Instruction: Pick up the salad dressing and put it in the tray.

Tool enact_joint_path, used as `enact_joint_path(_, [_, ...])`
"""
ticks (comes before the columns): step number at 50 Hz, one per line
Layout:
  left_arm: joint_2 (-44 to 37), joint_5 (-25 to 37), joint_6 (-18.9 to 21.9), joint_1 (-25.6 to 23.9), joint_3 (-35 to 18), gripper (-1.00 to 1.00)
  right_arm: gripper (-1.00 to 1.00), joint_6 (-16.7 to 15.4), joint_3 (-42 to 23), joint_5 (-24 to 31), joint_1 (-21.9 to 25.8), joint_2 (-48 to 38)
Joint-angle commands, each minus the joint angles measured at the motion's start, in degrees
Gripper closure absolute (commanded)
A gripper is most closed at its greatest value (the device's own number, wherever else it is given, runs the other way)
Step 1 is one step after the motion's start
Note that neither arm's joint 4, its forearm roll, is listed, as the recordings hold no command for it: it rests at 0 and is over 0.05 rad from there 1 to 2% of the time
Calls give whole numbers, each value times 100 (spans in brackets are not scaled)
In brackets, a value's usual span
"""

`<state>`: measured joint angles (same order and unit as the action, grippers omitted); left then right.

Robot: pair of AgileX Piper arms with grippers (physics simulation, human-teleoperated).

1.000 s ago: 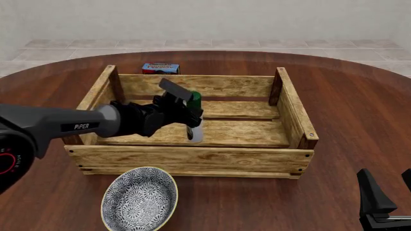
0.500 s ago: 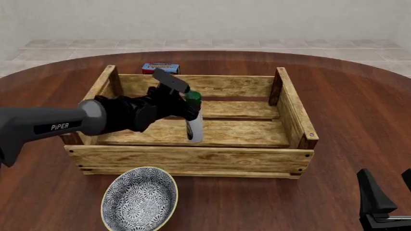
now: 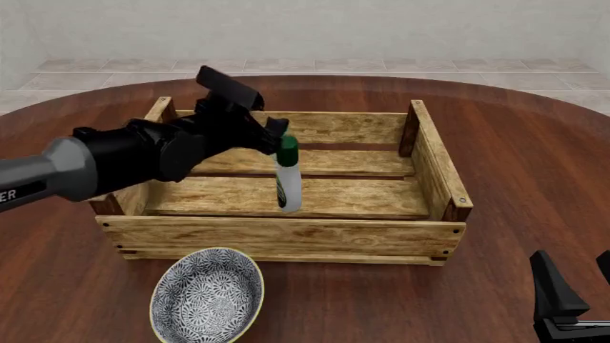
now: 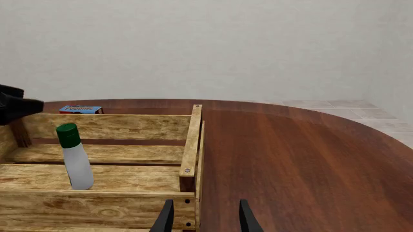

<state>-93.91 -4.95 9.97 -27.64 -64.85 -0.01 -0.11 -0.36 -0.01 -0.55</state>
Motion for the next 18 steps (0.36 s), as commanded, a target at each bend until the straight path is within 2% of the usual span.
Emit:
enact_joint_path(1, [808,-10,-24,38,370,-100,-100,-1,0,0,-1,0])
enact_joint_path(14, [2682,-669,-150,95,1929,-100,-100,-1,0,0,1,1])
enact_joint_path(18, [3495,-856,-283,-72,2660,-100,-100,-1,0,0,1,0])
